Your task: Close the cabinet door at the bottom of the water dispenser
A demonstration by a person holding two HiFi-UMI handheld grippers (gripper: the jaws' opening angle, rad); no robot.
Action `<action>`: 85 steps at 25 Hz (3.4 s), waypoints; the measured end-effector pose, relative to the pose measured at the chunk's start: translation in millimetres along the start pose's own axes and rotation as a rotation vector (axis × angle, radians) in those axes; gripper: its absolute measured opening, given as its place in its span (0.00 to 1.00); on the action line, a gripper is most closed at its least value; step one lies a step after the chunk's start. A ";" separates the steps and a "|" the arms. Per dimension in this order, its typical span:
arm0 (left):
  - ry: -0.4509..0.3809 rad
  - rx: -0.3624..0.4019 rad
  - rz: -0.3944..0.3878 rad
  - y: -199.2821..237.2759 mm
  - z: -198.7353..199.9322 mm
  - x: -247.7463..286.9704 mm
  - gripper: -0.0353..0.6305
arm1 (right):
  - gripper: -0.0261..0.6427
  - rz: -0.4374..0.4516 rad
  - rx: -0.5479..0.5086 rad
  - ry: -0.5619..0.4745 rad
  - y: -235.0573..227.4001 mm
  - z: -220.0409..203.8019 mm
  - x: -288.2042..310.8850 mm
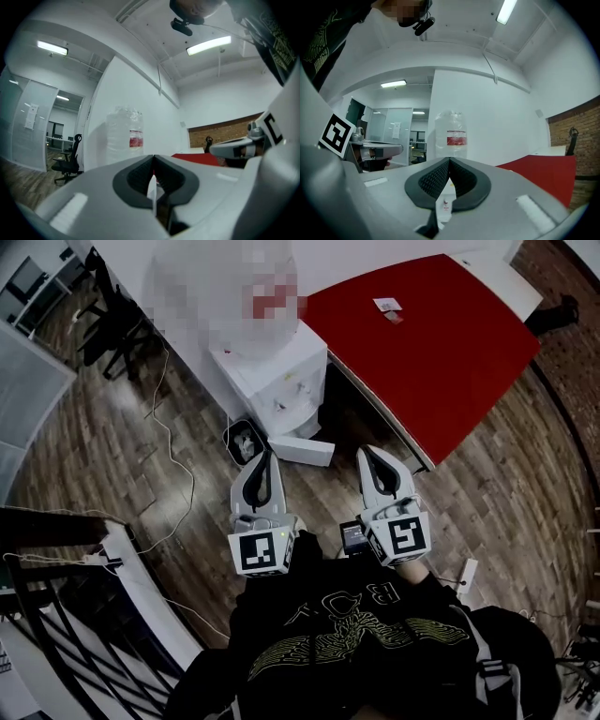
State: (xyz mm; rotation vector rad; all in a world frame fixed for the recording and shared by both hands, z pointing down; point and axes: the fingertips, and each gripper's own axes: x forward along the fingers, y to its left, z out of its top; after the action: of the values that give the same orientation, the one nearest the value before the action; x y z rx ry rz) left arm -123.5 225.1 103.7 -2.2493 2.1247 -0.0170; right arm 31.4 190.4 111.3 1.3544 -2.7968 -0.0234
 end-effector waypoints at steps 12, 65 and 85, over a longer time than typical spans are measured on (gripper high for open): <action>0.003 -0.025 -0.078 59.7 -10.1 77.8 0.06 | 0.04 -0.100 0.009 0.013 -2.2 -2.0 93.1; 0.441 -0.091 -0.232 -49.6 -435.6 236.7 0.06 | 0.04 -0.025 0.084 0.397 -131.5 -489.8 205.8; 0.687 -0.030 -0.220 -36.6 -586.6 235.3 0.06 | 0.04 -0.056 0.174 0.721 -110.6 -632.5 170.6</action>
State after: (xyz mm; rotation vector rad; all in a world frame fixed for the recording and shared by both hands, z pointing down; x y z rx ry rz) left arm -97.3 -23.4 685.4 -2.7645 2.1027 -0.8888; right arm 35.9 -11.2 744.4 1.1569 -2.1838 0.5923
